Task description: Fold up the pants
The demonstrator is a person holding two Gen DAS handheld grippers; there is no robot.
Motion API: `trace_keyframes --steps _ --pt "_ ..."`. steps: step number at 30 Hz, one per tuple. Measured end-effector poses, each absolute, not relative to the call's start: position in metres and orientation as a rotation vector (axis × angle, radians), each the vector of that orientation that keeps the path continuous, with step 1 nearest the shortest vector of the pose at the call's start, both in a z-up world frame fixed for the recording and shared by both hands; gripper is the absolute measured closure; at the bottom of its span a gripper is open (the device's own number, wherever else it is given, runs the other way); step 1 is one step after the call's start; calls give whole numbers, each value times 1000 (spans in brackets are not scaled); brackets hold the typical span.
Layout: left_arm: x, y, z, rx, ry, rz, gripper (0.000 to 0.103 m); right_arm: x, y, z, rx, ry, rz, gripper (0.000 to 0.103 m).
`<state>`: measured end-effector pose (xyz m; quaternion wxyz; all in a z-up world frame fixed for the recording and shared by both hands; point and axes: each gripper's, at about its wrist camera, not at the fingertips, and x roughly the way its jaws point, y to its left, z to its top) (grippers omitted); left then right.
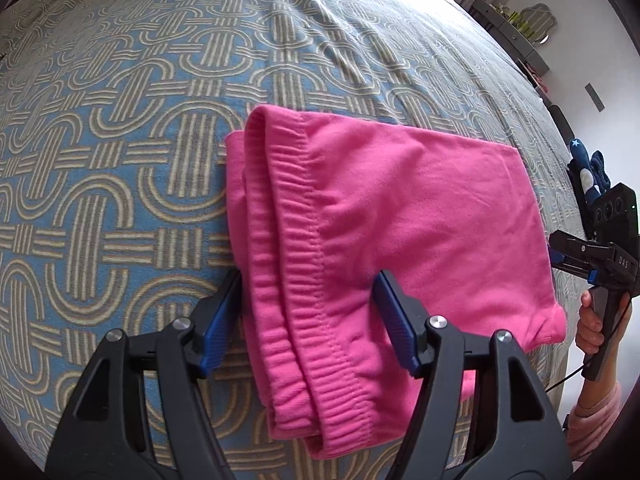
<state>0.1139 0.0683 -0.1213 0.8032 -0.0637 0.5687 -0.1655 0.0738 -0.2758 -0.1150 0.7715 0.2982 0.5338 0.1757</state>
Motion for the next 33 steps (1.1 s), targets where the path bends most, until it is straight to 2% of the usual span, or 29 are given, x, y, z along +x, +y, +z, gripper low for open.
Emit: trace_keyframes --steps 9,12,13,14,15,16,27,33 --pt "117 60 -122 -86 1201 -365 38 93 -275 -123 676 1118 547 24" --pt "118 63 -119 -112 1193 -380 52 106 -277 -127 743 1122 591 25" --pt "118 63 -117 -119 1185 -378 60 104 -276 -125 726 1130 589 30" --pt "117 62 -115 -111 1173 -367 67 104 -272 -122 676 1135 577 52" --pt "114 60 -112 -96 1158 -358 70 105 -265 -119 603 1141 552 72" --pt "112 57 -109 -76 1141 -354 77 105 -258 -118 549 1153 522 89" --pt "101 51 -92 -74 1078 -324 81 88 -247 -71 535 1033 531 91" --pt "95 23 -69 -55 1051 -386 81 75 -268 -41 516 965 511 91"
